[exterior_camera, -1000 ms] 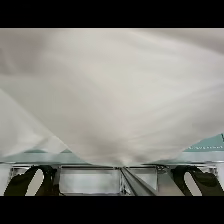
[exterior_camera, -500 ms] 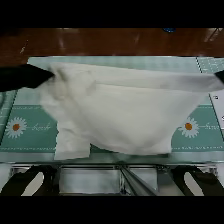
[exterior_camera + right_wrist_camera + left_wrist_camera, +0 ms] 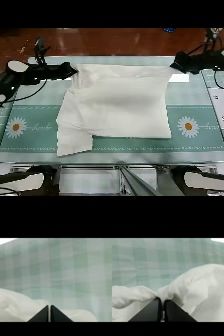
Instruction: Fold the shirts.
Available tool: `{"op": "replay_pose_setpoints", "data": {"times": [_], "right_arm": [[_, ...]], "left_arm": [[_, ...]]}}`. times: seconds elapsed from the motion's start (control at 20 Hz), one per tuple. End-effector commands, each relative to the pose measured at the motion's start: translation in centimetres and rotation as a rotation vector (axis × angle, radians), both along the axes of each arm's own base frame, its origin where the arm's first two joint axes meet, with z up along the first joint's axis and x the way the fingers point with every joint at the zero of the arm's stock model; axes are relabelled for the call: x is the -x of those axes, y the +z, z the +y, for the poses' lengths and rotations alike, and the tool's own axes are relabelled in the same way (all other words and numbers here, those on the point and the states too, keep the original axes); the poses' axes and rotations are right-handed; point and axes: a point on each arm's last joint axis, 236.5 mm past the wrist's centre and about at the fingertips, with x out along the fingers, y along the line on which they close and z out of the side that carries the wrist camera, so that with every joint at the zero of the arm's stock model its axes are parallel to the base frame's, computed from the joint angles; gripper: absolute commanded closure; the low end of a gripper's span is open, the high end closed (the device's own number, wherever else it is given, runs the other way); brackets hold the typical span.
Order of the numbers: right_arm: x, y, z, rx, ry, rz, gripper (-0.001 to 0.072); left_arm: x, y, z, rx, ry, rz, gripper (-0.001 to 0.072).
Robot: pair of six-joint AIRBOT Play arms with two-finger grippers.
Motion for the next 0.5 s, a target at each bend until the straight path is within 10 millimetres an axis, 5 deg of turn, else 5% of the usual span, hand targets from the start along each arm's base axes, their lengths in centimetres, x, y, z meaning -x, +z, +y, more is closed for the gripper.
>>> {"op": "replay_pose_setpoints", "data": {"times": [0.0, 0.05, 0.15, 0.25, 0.45], "right_arm": [[-3.3, -2.5, -0.4, -0.134, -0.066, 0.046, 0.0355], [-3.2, -2.2, -1.2, -0.146, -0.078, 0.045, 0.0295], [-1.4, -2.0, -3.6, -0.150, -0.077, 0.089, 0.0295], [1.5, -1.8, -6.7, -0.160, -0.082, 0.166, 0.0295], [9.8, -2.6, -12.8, -0.028, -0.102, 0.317, 0.0296]], "left_arm": [[-0.9, -0.7, -1.1, 0.033, -0.078, 0.053, 0.0419], [-0.7, -0.2, -0.9, 0.036, -0.094, 0.058, 0.0206], [0.2, 0.0, 1.2, 0.001, -0.119, 0.112, 0.0199], [2.4, -1.3, 5.7, -0.044, -0.067, 0.277, 0.0199], [9.9, -4.0, 12.7, -0.054, -0.063, 0.551, 0.0199]]}}
